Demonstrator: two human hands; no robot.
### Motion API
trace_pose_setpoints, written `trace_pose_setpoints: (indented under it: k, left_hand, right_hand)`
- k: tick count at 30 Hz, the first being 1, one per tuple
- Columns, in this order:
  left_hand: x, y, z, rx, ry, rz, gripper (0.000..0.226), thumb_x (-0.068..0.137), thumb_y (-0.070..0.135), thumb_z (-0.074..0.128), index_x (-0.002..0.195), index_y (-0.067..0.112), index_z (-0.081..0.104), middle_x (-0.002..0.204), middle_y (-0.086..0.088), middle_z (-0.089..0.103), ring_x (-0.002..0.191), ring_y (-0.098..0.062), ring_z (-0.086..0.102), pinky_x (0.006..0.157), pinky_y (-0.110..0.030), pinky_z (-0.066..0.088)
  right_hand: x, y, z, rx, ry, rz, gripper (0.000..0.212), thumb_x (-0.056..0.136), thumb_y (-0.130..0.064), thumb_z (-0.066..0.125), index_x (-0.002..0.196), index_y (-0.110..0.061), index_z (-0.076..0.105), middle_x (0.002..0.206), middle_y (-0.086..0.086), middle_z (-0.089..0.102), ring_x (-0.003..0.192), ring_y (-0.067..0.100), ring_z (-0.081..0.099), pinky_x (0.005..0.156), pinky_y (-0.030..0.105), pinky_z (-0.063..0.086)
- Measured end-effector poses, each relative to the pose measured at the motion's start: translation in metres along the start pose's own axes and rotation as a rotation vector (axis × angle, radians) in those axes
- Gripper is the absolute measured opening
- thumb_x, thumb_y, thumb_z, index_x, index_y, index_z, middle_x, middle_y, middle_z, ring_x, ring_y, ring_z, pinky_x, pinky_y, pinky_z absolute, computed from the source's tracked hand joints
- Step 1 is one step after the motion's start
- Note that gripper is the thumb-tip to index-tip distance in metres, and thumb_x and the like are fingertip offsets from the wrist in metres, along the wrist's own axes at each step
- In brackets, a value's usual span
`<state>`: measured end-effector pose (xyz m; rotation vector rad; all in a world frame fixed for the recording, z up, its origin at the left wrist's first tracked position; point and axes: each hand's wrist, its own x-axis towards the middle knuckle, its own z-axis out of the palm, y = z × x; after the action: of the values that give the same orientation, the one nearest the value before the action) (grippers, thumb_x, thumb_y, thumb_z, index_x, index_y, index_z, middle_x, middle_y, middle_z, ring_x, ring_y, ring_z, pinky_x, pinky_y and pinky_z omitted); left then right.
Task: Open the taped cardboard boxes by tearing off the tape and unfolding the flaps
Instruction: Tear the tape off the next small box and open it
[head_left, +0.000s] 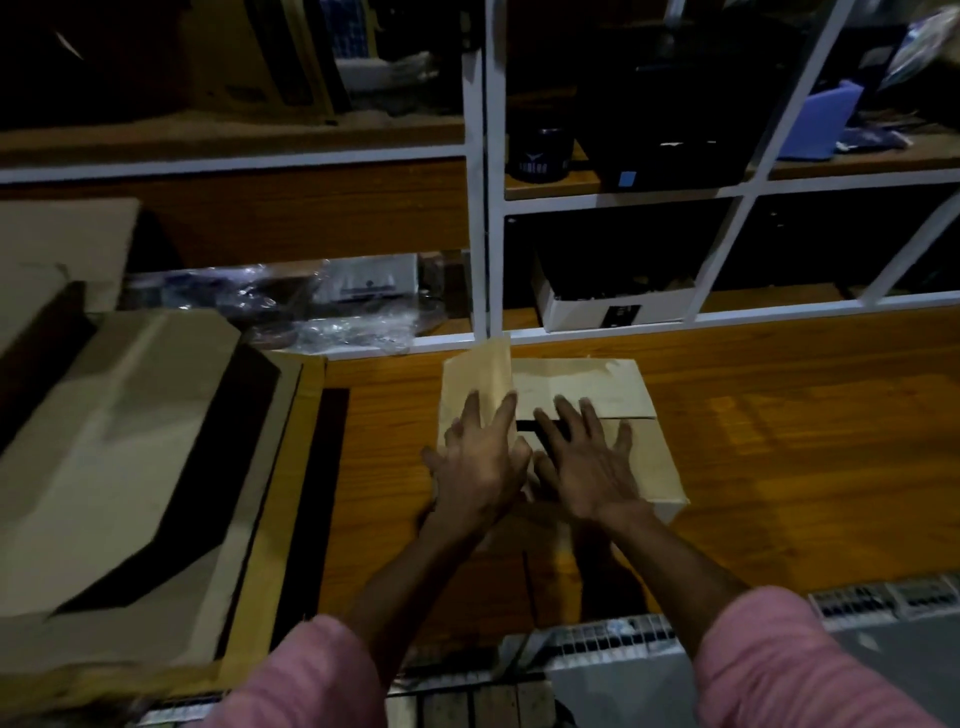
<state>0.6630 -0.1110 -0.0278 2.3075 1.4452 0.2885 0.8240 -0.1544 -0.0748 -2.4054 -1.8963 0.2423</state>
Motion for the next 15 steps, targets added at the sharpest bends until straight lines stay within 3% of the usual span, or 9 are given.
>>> trace_pose_setpoints:
  k: [2,4,7,11,13,15]
  left_hand:
    - [-0.004,-0.003,-0.021,-0.031,0.111,0.073,0.051,0.103,0.042,0.038,0.152,0.031,0.041,0.165,-0.011,0.027,0.138,-0.039,0.043,0.106,-0.06,0.044]
    - [-0.005,-0.009,-0.04,0.184,0.166,0.149,0.038,0.103,0.034,0.054,0.138,0.021,0.058,0.162,-0.01,0.037,0.142,-0.037,0.037,0.108,-0.053,0.043]
    - [-0.002,-0.012,-0.063,0.542,0.164,0.203,0.027,0.093,0.034,0.07,0.114,0.017,0.068,0.16,-0.016,0.039,0.153,-0.041,0.017,0.116,-0.06,0.026]
    - [0.001,-0.017,-0.073,0.746,0.136,0.158,0.026,0.097,0.037,0.056,0.103,0.016,0.07,0.166,-0.02,0.023,0.155,-0.042,-0.016,0.119,-0.068,-0.007]
    - [0.0,-0.021,-0.073,0.825,0.108,0.134,0.025,0.097,0.036,0.054,0.087,0.016,0.066,0.165,-0.021,0.022,0.151,-0.043,-0.027,0.115,-0.071,-0.015]
    - [0.003,-0.029,-0.068,0.853,0.04,0.085,0.029,0.098,0.039,0.052,0.084,0.018,0.067,0.165,-0.023,0.022,0.149,-0.043,-0.03,0.113,-0.072,-0.02]
  right_hand:
    - [0.002,0.002,0.002,-0.024,-0.026,0.005,0.066,0.103,-0.062,0.02,0.161,-0.038,-0.001,0.17,-0.002,-0.011,0.156,0.028,-0.015,0.117,0.072,0.001]
    - [0.004,0.003,0.001,-0.036,-0.041,0.007,0.068,0.103,-0.063,0.022,0.161,-0.036,-0.001,0.17,-0.002,-0.011,0.156,0.029,-0.015,0.116,0.072,0.002]
    - [0.005,0.002,0.0,-0.035,-0.037,0.008,0.069,0.102,-0.061,0.024,0.161,-0.034,-0.001,0.17,-0.001,-0.011,0.156,0.03,-0.014,0.116,0.073,0.002]
    - [0.004,-0.001,-0.001,0.04,0.013,0.025,0.067,0.099,-0.061,0.023,0.16,-0.035,0.009,0.171,-0.001,-0.001,0.156,0.028,-0.009,0.116,0.072,0.001]
    - [0.006,-0.001,-0.001,0.05,0.025,0.032,0.066,0.098,-0.06,0.023,0.159,-0.035,0.012,0.171,-0.001,0.002,0.156,0.027,-0.006,0.116,0.072,0.002]
    - [0.007,0.0,0.001,0.053,0.022,0.035,0.067,0.098,-0.06,0.023,0.159,-0.036,0.013,0.171,-0.002,0.003,0.156,0.027,-0.006,0.117,0.071,0.002]
